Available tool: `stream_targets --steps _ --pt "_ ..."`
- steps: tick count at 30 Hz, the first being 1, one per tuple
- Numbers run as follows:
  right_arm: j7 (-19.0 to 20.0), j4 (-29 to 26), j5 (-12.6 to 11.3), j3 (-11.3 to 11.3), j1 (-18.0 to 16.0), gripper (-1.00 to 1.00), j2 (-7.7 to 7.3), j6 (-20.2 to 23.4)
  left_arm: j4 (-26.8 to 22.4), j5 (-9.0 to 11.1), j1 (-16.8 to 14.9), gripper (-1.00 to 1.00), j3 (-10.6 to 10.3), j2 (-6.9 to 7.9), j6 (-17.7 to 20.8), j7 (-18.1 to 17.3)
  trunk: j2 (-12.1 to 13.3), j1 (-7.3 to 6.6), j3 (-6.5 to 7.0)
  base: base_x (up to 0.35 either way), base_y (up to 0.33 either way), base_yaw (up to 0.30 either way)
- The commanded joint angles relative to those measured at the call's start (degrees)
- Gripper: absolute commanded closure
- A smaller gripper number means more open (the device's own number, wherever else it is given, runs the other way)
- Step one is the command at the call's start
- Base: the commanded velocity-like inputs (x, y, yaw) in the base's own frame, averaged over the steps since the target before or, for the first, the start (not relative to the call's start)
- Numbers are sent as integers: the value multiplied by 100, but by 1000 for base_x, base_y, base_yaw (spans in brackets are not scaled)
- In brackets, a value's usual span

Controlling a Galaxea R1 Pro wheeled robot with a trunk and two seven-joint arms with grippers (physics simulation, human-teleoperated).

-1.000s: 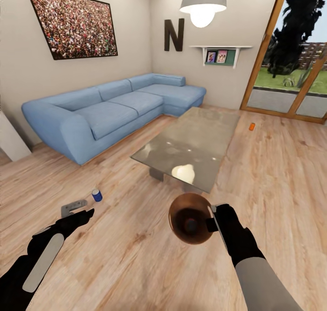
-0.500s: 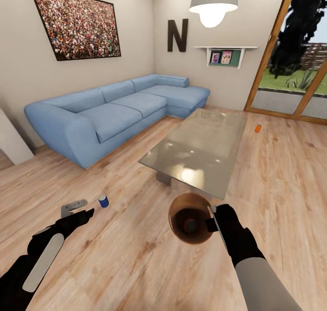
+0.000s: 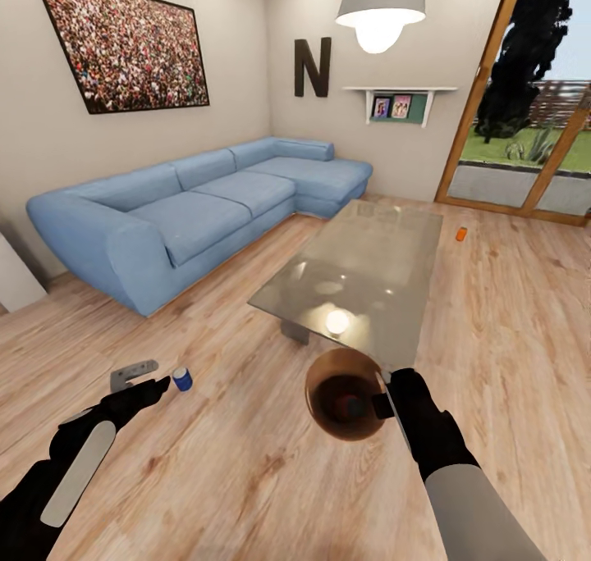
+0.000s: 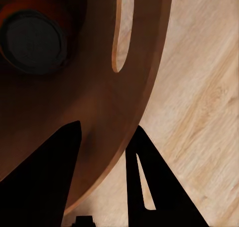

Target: Put the three can of soda from the living room inside the tash can in the kitchen.

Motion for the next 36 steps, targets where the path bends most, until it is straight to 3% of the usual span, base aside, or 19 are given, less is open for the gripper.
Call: stream_targets --steps 1,17,36 --pt "13 -2 -84 1 -2 100 1 1 1 1 0 -100 0 0 1 -2 0 0 4 7 282 -99" --pt "13 1 -84 7 6 100 8 1 1 -4 -1 -100 0 0 1 -1 0 0 62 1 301 -98" --pt "13 6 -84 10 11 100 3 1 1 -5 5 -100 -11 0 8 -5 0 0 87 39 203 -33"
